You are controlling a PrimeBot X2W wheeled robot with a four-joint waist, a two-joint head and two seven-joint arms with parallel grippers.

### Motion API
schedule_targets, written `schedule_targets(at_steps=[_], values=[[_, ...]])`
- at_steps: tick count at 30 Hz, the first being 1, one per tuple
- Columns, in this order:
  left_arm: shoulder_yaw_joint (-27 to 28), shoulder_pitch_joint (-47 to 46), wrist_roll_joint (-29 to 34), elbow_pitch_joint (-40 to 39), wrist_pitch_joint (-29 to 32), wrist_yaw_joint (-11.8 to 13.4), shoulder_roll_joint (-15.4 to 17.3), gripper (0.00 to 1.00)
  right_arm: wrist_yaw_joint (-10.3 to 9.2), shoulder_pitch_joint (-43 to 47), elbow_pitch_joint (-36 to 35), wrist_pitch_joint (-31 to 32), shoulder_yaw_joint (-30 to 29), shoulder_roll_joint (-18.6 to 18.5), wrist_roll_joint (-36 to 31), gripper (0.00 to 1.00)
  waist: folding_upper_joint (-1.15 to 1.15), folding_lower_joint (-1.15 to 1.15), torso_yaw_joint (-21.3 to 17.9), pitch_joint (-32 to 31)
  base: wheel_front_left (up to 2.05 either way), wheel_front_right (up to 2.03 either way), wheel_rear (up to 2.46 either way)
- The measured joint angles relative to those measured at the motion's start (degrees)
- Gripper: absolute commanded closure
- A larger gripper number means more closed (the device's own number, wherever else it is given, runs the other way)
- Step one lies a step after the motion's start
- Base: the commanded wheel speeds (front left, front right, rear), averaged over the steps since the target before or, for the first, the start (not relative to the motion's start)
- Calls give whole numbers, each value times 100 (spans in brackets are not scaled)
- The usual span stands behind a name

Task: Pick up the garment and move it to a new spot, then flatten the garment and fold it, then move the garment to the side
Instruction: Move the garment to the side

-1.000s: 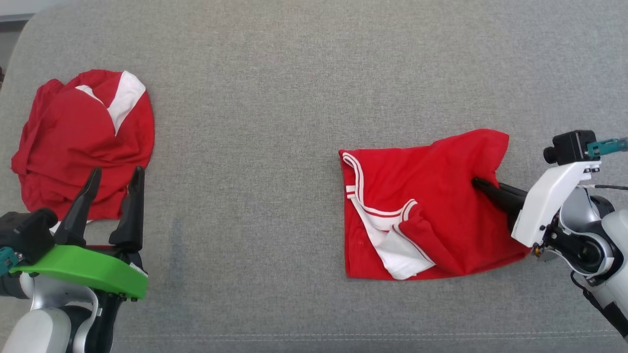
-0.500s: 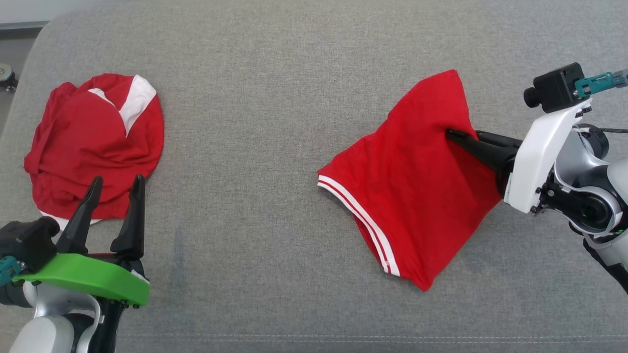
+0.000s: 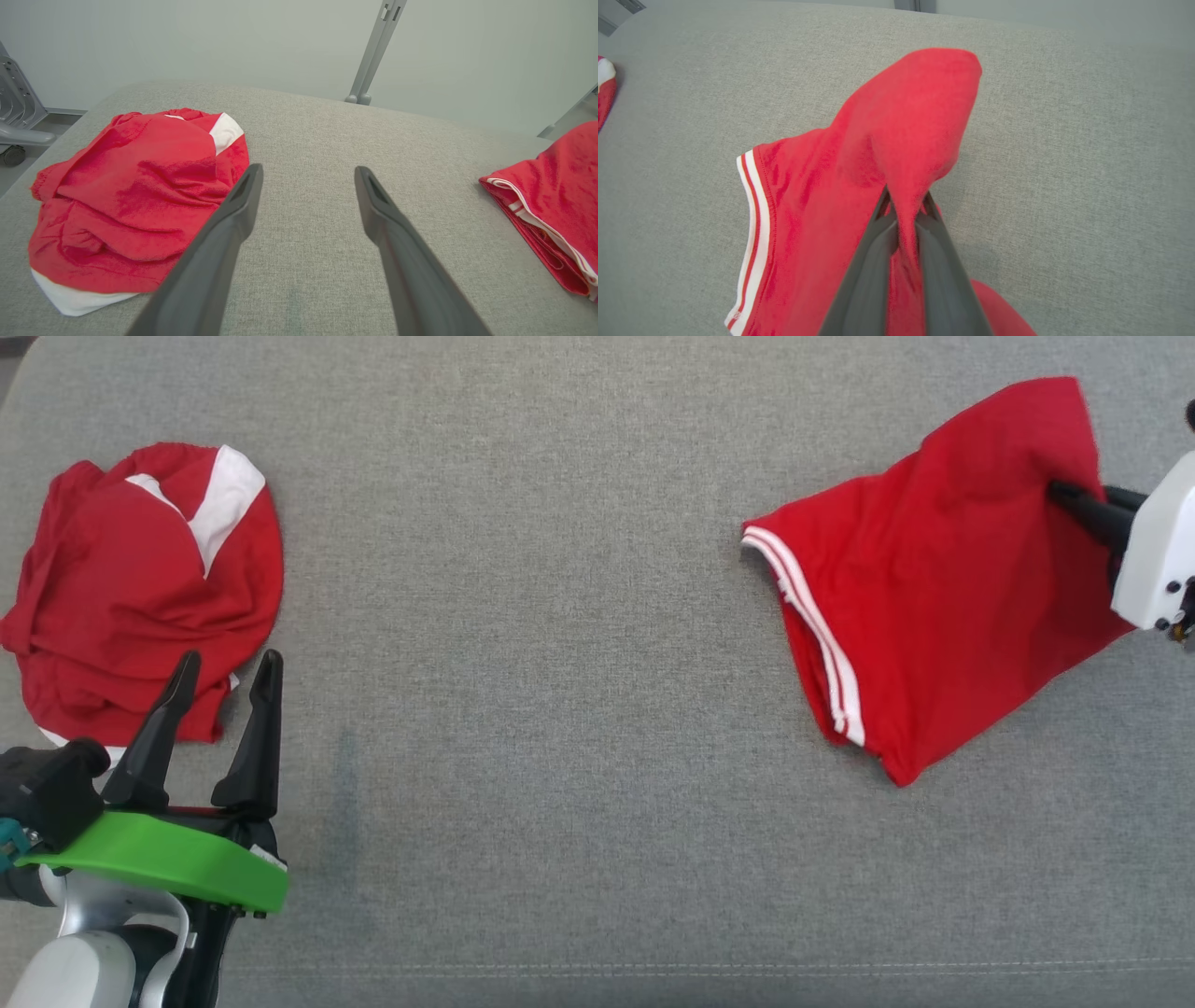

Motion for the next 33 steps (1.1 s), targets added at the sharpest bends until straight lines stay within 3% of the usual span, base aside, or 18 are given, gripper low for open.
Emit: schedule_targets(at_steps=[6,33], values=[[22,-41,9,-124,18,0,44,0,-240,-296,308,46,-130,-175,-258,100,0,0,-68,277,0,0,0],[199,-738,222,-982,538,10,503,0,-457,-1057,858,-601,-598,-127,-611,100,0,0,-1270,1367,0,0,0]])
